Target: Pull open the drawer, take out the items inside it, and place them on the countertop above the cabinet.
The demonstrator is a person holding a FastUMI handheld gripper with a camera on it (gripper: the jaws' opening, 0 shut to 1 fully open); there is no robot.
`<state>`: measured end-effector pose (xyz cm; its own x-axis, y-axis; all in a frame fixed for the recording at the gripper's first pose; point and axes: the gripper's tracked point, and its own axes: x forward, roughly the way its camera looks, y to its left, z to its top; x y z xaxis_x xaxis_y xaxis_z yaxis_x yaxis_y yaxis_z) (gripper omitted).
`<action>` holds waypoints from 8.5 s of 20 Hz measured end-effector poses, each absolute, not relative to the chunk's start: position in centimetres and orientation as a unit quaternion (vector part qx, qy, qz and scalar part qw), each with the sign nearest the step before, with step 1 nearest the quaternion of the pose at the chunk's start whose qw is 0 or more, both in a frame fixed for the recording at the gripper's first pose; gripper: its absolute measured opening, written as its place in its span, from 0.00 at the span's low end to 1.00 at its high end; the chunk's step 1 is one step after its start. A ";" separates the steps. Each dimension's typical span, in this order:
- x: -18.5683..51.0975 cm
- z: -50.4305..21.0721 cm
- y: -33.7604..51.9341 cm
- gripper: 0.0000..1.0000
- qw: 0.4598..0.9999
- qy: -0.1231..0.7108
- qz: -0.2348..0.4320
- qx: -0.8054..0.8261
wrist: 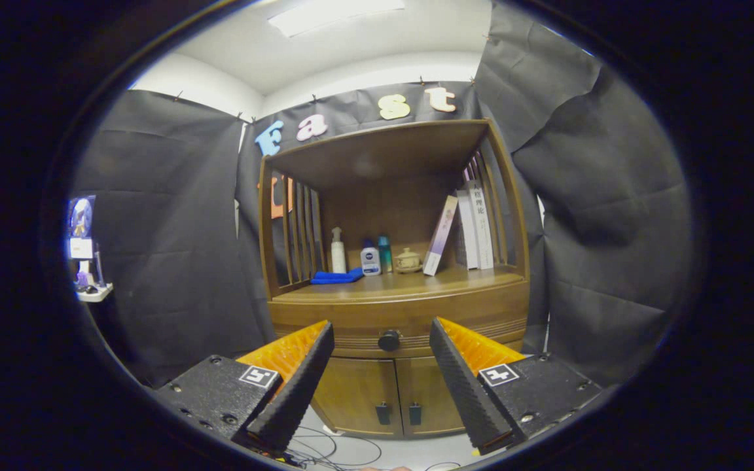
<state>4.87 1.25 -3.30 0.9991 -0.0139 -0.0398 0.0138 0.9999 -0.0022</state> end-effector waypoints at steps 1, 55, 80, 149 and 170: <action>5.6 -3.7 1.3 0.96 1.000 0.022 -0.008 -0.002; 25.3 -15.6 -1.5 0.38 0.990 0.107 -0.084 -0.047; 9.5 -16.2 0.5 0.37 0.989 0.115 -0.068 -0.060; 16.7 -14.1 0.8 0.74 0.807 0.589 -0.037 -0.011; 17.1 -17.9 -0.3 0.65 0.749 0.658 -0.064 -0.026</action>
<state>17.06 -0.26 -17.86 0.1248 -0.1311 -0.9835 0.0619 0.9903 -0.1242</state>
